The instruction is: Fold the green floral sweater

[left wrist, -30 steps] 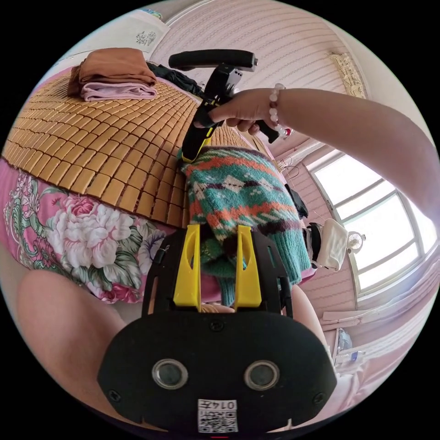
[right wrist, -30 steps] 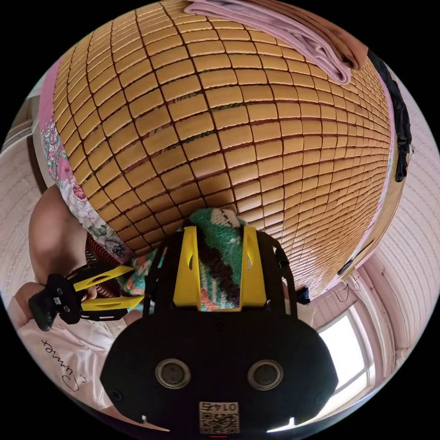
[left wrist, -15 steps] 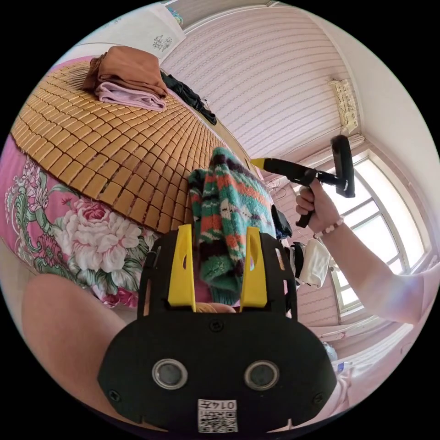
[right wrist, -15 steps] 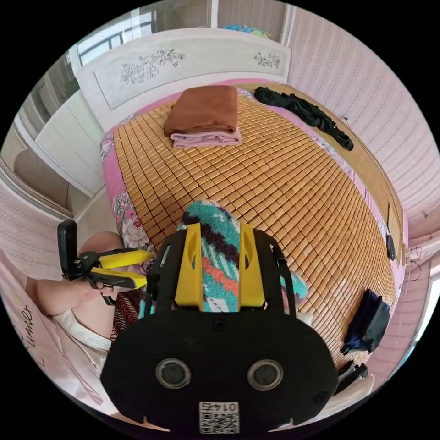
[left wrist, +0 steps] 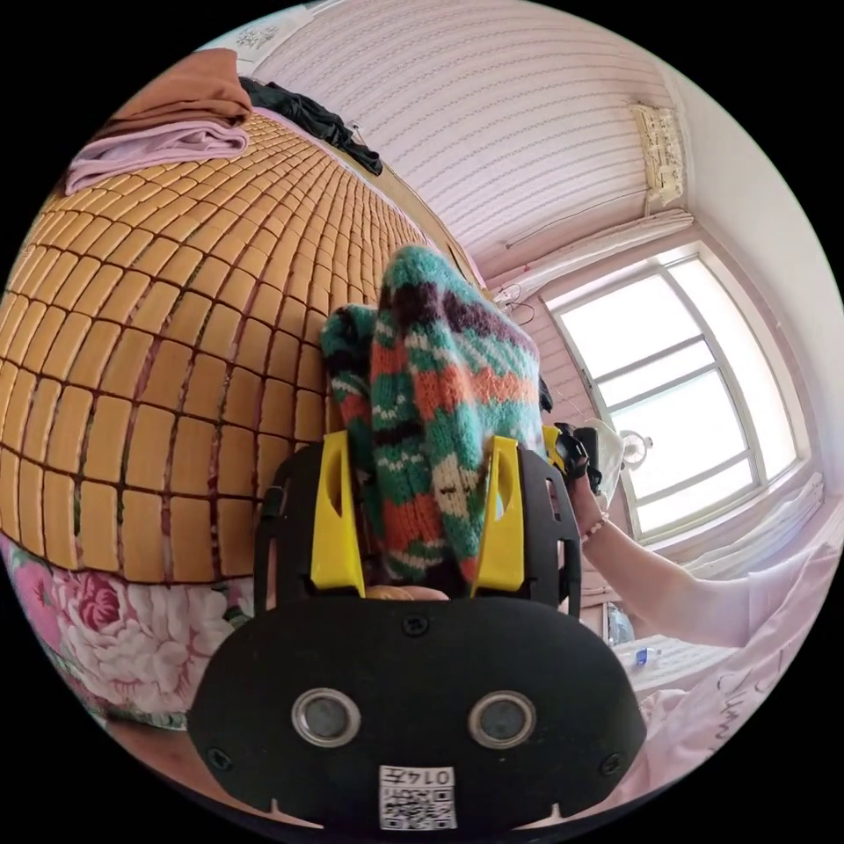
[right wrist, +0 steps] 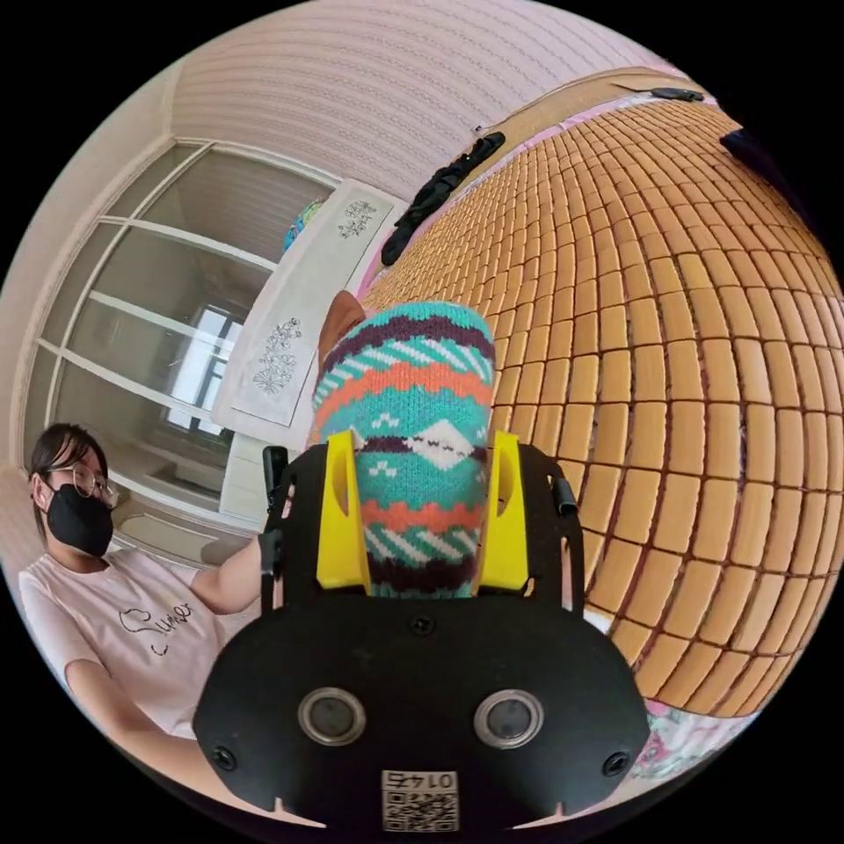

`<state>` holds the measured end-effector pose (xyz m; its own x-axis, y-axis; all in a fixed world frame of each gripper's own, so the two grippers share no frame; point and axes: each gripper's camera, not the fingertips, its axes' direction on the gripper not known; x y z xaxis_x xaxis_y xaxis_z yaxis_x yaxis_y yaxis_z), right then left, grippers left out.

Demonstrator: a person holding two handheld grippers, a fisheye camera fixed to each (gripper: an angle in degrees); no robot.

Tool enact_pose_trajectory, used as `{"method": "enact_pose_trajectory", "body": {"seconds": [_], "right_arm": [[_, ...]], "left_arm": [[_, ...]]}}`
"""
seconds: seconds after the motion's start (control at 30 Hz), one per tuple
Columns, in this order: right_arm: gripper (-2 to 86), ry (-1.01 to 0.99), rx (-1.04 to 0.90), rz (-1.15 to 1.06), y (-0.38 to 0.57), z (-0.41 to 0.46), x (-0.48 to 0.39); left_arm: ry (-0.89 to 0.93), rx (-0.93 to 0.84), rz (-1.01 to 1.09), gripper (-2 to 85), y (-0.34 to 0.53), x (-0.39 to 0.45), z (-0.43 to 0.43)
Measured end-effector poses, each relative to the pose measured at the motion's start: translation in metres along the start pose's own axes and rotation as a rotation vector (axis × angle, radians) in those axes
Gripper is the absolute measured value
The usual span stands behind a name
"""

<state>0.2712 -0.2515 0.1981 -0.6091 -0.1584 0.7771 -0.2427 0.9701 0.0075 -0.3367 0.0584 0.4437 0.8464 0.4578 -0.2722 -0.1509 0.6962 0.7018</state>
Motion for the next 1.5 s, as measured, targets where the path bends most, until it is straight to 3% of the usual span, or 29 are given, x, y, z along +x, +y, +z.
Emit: {"method": "enact_pose_trajectory", "body": {"seconds": [0.13, 0.27, 0.5, 0.7, 0.87, 1.0, 1.07, 1.13, 1.2, 1.27, 1.37, 1.5], "right_arm": [[20.2, -0.176, 0.02, 0.043, 0.011, -0.024, 0.053], [18.1, -0.219, -0.01, 0.048, 0.015, -0.046, 0.075], [15.7, -0.128, -0.159, -0.287, 0.013, -0.093, 0.021], [15.4, -0.126, -0.104, -0.422, 0.001, -0.178, -0.003], [15.3, 0.015, -0.041, -0.418, -0.023, -0.289, -0.002], [14.9, 0.283, -0.003, -0.366, -0.077, -0.405, -0.007], [13.5, 0.482, 0.064, -0.338, -0.108, -0.45, -0.01], [9.5, 0.767, 0.2, -0.272, -0.135, -0.489, -0.008], [7.2, 0.856, 0.273, -0.239, -0.142, -0.494, 0.006], [3.7, 0.867, 0.266, -0.183, -0.145, -0.48, 0.04], [0.5, 0.846, 0.007, 0.008, -0.147, -0.425, 0.123], [-0.1, 0.785, 0.098, 0.059, -0.13, -0.403, 0.145]], "left_arm": [[0.022, -0.042, 0.016, 18.8, -0.016, 0.004, 0.006], [0.11, -0.106, -0.043, 14.5, -0.028, -0.004, 0.012], [0.093, -0.07, 0.042, 13.2, -0.019, 0.022, -0.016], [0.128, 0.027, 0.152, 13.2, -0.033, 0.083, -0.006], [0.279, 0.01, 0.183, 13.2, -0.076, 0.156, 0.083], [0.375, -0.013, 0.219, 13.7, -0.121, 0.228, 0.167], [0.303, 0.005, 0.336, 15.0, -0.156, 0.285, 0.226], [0.275, -0.064, 0.29, 14.9, -0.182, 0.303, 0.28], [0.243, -0.167, 0.239, 13.1, -0.199, 0.305, 0.334], [0.09, -0.259, 0.27, 11.4, -0.202, 0.305, 0.386], [-0.003, -0.263, 0.339, 9.9, -0.193, 0.309, 0.414], [-0.121, -0.371, 0.437, 8.1, -0.18, 0.318, 0.436]]}}
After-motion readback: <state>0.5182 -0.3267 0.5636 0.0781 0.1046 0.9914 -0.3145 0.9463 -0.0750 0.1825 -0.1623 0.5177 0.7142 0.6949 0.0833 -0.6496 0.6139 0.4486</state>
